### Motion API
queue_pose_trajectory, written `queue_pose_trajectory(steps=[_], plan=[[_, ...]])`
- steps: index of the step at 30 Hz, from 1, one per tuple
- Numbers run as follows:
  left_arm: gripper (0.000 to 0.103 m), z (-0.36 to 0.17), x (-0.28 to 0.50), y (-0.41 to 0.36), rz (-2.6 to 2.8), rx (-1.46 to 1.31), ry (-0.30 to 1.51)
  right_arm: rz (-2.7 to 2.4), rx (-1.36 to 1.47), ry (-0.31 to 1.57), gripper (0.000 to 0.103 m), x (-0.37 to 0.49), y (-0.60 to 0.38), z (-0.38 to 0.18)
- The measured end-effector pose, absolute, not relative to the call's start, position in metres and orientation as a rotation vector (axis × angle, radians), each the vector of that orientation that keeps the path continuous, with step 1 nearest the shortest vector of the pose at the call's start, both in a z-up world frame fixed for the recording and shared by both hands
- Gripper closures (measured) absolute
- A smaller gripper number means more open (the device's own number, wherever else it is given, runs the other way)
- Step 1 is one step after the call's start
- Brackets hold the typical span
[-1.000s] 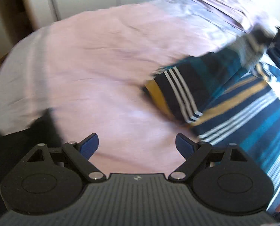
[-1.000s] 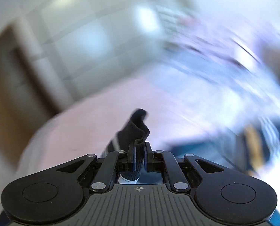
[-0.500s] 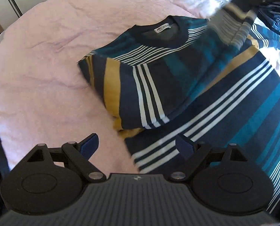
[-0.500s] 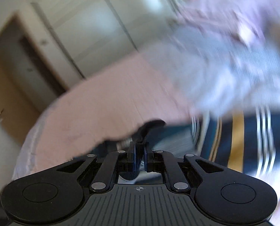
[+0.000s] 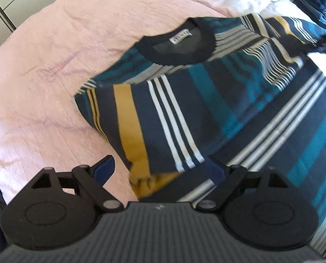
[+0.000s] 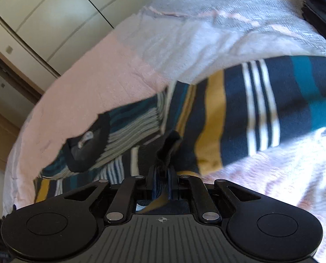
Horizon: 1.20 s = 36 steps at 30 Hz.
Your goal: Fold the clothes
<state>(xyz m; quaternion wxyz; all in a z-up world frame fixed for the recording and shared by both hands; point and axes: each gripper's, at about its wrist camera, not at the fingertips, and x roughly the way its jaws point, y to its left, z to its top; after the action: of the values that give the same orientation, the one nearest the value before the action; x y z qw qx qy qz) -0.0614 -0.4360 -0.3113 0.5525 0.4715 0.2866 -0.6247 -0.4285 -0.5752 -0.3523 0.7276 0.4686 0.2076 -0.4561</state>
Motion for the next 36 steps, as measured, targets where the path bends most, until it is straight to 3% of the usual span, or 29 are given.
queue_pose_trajectory(steps=[2, 4, 8, 13, 15, 16, 17, 25, 33, 34, 35, 36], plan=[[0.016, -0.323, -0.060, -0.445, -1.480, 1.124, 0.695, -1.035, 1.055, 0.459, 0.081, -0.437, -0.576, -0.356], [0.016, -0.339, -0.059, -0.453, -1.480, 1.151, 0.728, -1.070, 1.067, 0.475, 0.076, -0.445, -0.569, -0.352], [0.017, -0.365, -0.061, -0.458, -1.456, 1.265, 0.800, -1.119, 1.093, 0.464, 0.075, -0.468, -0.556, -0.348], [0.017, -0.347, -0.072, -0.446, -1.473, 1.290, 0.756, -1.243, 1.127, 0.378, 0.073, -0.518, -0.541, -0.333], [0.017, -0.337, -0.078, -0.443, -1.483, 1.285, 0.749, -1.322, 1.144, 0.332, 0.058, -0.546, -0.538, -0.328], [0.017, -0.336, -0.086, -0.445, -1.492, 1.289, 0.744, -1.362, 1.152, 0.304, 0.046, -0.560, -0.537, -0.326], [0.017, -0.335, -0.094, -0.447, -1.503, 1.295, 0.739, -1.403, 1.163, 0.269, 0.044, -0.575, -0.537, -0.325], [0.017, -0.329, -0.166, -0.466, -1.592, 1.343, 0.689, -1.665, 1.220, -0.053, 0.044, -0.699, -0.546, -0.334], [0.017, -0.328, -0.227, -0.483, -1.702, 1.393, 0.612, -1.760, 1.276, -0.245, 0.046, -0.775, -0.560, -0.361], [0.017, -0.328, -0.233, -0.485, -1.714, 1.399, 0.603, -1.756, 1.281, -0.254, 0.063, -0.779, -0.561, -0.363], [0.017, -0.326, -0.235, -0.484, -1.716, 1.400, 0.601, -1.753, 1.287, -0.264, 0.093, -0.782, -0.563, -0.364], [0.017, -0.324, -0.235, -0.483, -1.714, 1.397, 0.600, -1.757, 1.275, -0.256, 0.093, -0.781, -0.564, -0.360]])
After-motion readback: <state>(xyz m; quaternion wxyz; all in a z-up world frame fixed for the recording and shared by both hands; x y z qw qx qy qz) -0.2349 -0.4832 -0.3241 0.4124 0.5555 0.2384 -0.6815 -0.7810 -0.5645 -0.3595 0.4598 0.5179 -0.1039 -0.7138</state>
